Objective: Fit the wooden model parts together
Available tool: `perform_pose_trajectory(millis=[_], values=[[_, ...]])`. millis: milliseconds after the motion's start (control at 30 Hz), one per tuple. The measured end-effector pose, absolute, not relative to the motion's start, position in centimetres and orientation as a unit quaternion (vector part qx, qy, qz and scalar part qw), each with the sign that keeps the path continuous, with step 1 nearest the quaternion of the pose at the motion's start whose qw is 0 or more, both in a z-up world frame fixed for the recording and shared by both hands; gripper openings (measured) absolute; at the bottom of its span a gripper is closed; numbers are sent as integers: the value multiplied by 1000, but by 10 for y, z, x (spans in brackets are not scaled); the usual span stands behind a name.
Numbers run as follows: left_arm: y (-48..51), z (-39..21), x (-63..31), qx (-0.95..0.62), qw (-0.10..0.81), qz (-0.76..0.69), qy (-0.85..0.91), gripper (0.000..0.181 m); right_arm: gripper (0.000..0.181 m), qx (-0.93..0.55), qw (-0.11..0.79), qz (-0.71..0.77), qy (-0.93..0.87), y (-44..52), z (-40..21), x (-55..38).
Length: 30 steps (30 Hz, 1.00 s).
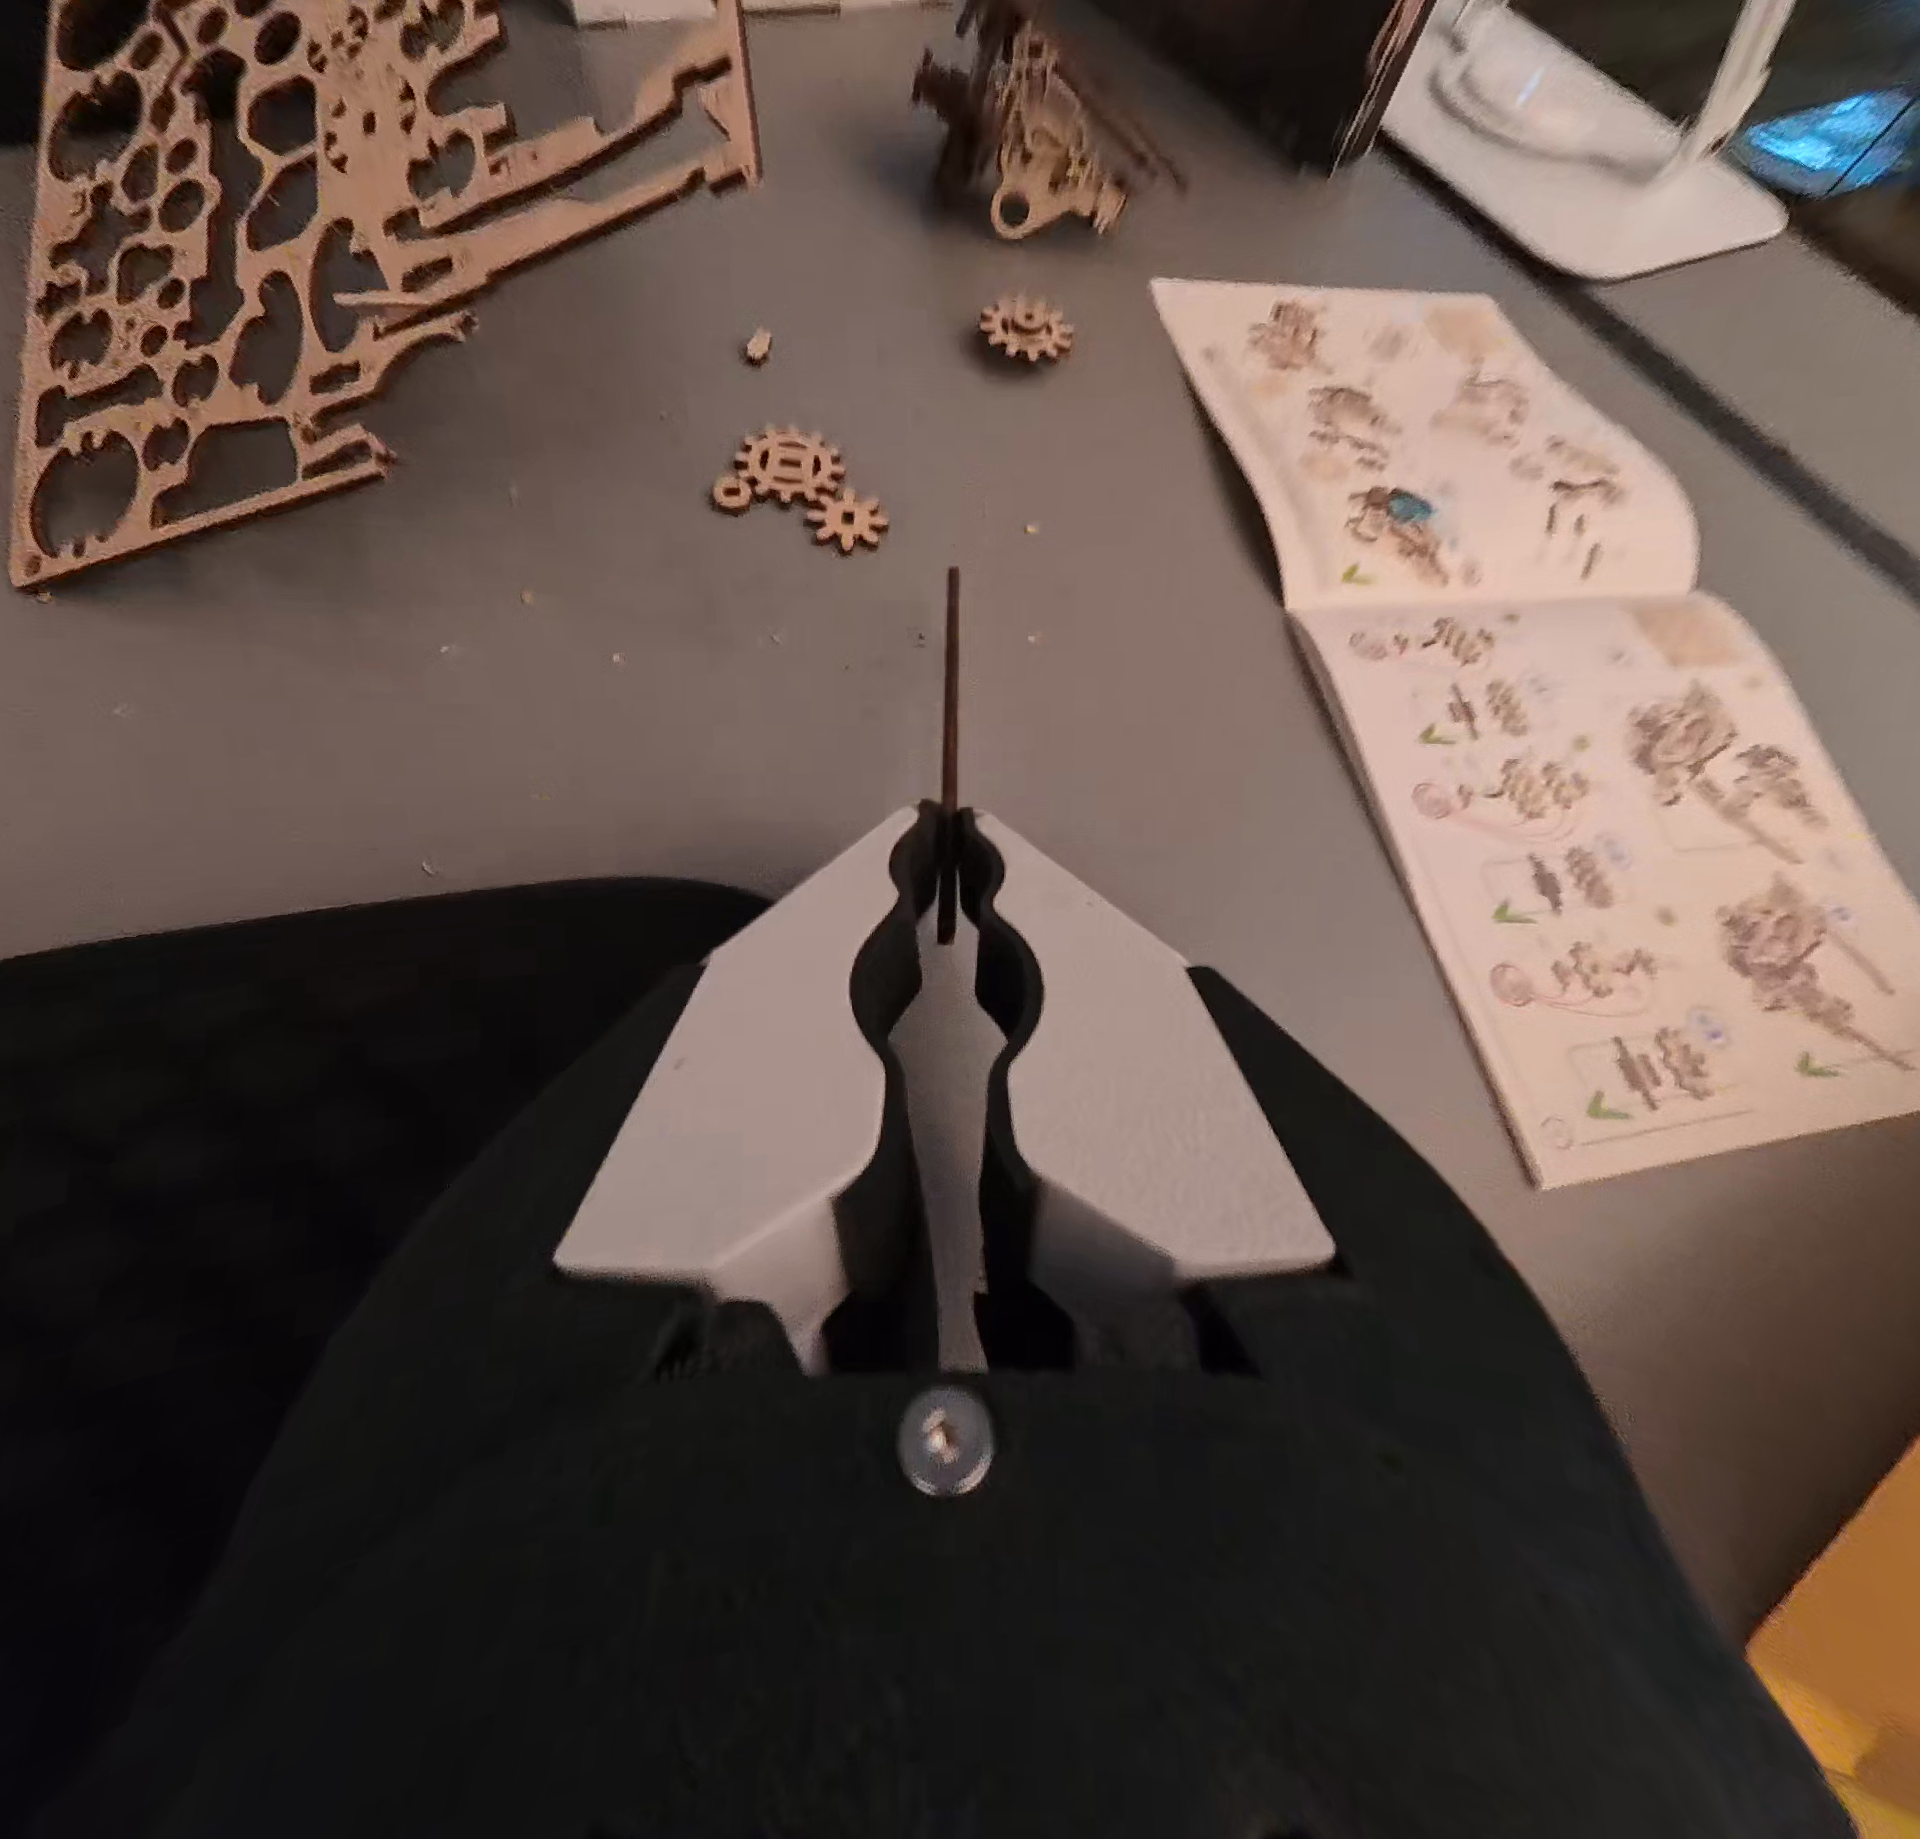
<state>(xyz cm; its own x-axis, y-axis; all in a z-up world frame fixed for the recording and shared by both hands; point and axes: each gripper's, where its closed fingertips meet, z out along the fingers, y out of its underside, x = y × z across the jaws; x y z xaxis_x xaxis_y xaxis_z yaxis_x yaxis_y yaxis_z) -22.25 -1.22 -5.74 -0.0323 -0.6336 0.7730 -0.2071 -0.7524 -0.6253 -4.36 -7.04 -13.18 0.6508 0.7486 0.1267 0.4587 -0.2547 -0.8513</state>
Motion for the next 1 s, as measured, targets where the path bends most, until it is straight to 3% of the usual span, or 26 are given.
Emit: perform_pose_trajectory(millis=[300, 733, 1000], values=[[-14, -59, -222, -669, 162, -657, 307, 0, 2, -800, 401, 157, -419, -62, -156, -35], [-19, -60, -217, -664, 156, -661, 313, 0, 2, -801, 397, 173, -413, -63, -157, -25], [-11, -65, -220, -659, 168, -673, 290, 0, 1, -762, 481, 159, -402, -60, -130, -24]])
